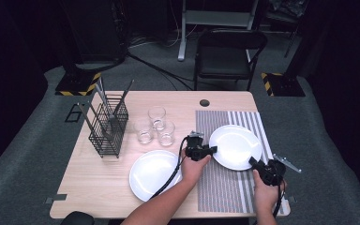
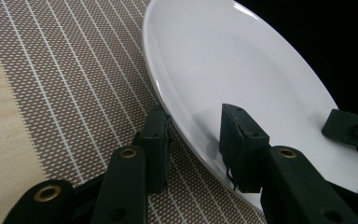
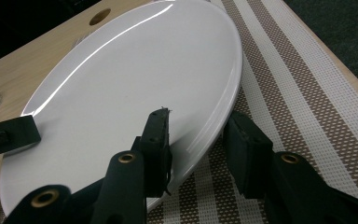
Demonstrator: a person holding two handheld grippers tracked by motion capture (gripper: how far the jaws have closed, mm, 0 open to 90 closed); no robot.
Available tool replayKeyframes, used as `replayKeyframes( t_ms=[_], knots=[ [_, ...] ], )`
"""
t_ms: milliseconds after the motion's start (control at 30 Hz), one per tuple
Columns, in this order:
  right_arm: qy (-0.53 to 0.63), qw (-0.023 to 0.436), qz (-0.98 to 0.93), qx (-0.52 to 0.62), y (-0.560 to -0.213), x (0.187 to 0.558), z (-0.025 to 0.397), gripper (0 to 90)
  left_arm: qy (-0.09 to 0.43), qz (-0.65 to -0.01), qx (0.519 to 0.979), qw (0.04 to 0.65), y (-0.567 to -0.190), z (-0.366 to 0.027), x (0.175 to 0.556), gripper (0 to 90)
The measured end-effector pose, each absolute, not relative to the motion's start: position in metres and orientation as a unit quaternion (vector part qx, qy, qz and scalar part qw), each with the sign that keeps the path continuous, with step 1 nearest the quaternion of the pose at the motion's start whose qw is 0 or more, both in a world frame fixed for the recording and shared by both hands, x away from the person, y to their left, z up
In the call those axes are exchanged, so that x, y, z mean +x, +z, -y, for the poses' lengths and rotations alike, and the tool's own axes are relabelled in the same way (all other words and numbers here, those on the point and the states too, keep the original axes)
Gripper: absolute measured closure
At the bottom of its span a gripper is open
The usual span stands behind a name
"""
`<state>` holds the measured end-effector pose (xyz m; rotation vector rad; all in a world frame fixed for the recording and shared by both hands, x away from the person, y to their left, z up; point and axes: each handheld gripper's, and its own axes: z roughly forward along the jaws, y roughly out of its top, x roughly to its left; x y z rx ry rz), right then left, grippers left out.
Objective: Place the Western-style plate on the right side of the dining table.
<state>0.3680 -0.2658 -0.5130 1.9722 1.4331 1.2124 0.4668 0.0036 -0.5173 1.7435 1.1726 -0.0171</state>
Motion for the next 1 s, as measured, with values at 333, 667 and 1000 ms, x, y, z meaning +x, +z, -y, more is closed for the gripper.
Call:
replayKeyframes(
  t_ms=[333, 667, 1000],
  knots=[
    [0.429, 0.209, -0.518, 0.71, -0.5157, 0.3704, 0.265, 61.5, -0.004, -0.492, 0.72, 0.488, -0.5188, -0.0013, 0.4678, 63.1],
    [0.424, 0.205, -0.518, 0.714, -0.5187, 0.3705, 0.2645, 61.6, -0.002, -0.498, 0.725, 0.476, -0.5195, 0.0, 0.4682, 63.2],
    [0.418, 0.206, -0.516, 0.719, -0.5209, 0.3696, 0.2664, 61.6, -0.003, -0.498, 0.729, 0.47, -0.5208, 0.0036, 0.468, 63.2]
  ],
)
